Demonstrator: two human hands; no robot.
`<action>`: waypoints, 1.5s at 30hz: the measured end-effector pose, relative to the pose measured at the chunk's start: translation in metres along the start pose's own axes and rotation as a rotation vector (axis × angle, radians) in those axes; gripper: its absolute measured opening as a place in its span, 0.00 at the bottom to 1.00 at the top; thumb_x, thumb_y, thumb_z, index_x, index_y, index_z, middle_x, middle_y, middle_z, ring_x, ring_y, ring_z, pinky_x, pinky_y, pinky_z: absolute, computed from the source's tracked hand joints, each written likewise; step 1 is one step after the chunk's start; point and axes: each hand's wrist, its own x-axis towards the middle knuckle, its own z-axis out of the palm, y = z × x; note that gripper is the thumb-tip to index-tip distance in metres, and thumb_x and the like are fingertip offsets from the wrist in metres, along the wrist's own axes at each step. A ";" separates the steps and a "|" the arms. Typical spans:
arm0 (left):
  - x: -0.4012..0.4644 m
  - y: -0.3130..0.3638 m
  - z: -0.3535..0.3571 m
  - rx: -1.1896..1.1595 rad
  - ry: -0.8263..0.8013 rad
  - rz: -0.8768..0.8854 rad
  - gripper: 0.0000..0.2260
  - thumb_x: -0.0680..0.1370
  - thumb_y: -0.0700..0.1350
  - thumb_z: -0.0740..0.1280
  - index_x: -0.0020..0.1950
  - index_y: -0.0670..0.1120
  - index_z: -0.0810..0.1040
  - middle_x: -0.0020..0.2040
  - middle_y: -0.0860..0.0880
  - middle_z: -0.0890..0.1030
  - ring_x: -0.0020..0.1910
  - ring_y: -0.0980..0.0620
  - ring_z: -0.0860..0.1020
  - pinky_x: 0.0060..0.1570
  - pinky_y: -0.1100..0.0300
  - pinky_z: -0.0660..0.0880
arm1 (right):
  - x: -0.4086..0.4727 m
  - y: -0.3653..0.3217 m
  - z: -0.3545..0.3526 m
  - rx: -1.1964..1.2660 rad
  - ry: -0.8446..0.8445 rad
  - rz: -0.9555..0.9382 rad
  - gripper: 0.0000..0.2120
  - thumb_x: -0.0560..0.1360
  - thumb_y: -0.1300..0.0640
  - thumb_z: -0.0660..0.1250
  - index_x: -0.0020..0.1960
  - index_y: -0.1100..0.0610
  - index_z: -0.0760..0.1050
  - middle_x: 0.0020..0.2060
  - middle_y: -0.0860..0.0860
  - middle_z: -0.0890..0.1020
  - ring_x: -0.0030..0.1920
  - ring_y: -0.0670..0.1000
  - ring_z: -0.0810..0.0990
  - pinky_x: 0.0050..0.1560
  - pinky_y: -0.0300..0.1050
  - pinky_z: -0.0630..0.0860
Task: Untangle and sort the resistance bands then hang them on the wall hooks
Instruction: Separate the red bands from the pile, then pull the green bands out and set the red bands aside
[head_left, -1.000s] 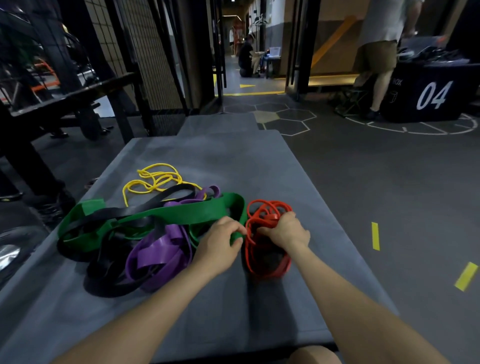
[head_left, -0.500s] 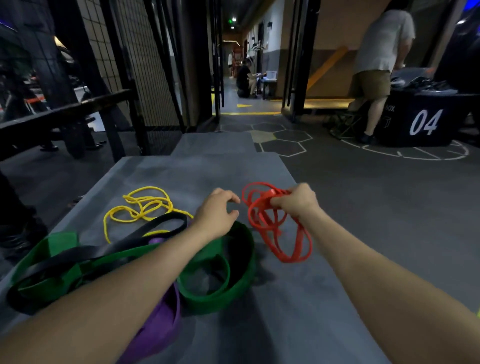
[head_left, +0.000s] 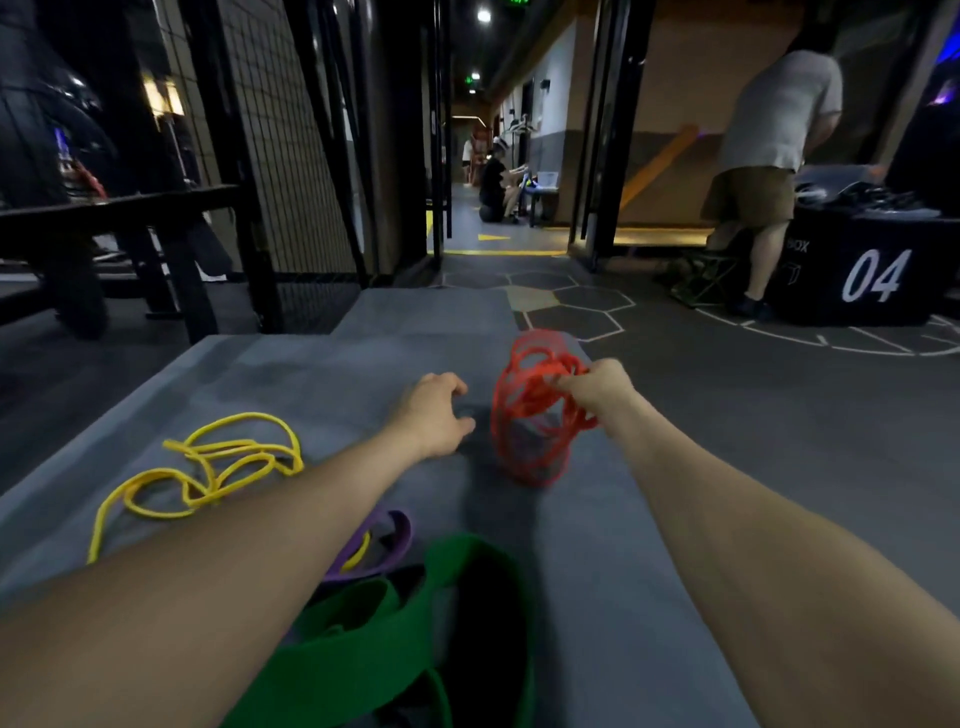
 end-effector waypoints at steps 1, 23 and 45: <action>-0.001 -0.005 0.005 0.016 -0.016 -0.003 0.20 0.74 0.45 0.69 0.65 0.44 0.72 0.65 0.43 0.72 0.64 0.44 0.72 0.65 0.54 0.68 | 0.001 0.013 0.005 -0.107 -0.048 0.001 0.12 0.68 0.55 0.73 0.37 0.62 0.74 0.39 0.58 0.78 0.34 0.53 0.76 0.35 0.48 0.72; -0.180 0.005 -0.068 -0.009 0.001 0.018 0.12 0.74 0.43 0.68 0.57 0.44 0.77 0.58 0.44 0.75 0.58 0.46 0.75 0.60 0.60 0.67 | -0.208 -0.005 -0.027 -0.380 -0.158 -0.365 0.17 0.70 0.58 0.71 0.57 0.62 0.77 0.54 0.59 0.81 0.56 0.58 0.78 0.53 0.43 0.71; -0.339 -0.048 -0.068 -0.028 0.188 -0.109 0.13 0.70 0.40 0.67 0.54 0.48 0.79 0.57 0.50 0.75 0.57 0.48 0.73 0.60 0.55 0.69 | -0.344 -0.010 0.057 -0.445 -0.200 -0.661 0.32 0.71 0.54 0.70 0.71 0.59 0.61 0.69 0.57 0.67 0.69 0.58 0.65 0.70 0.49 0.60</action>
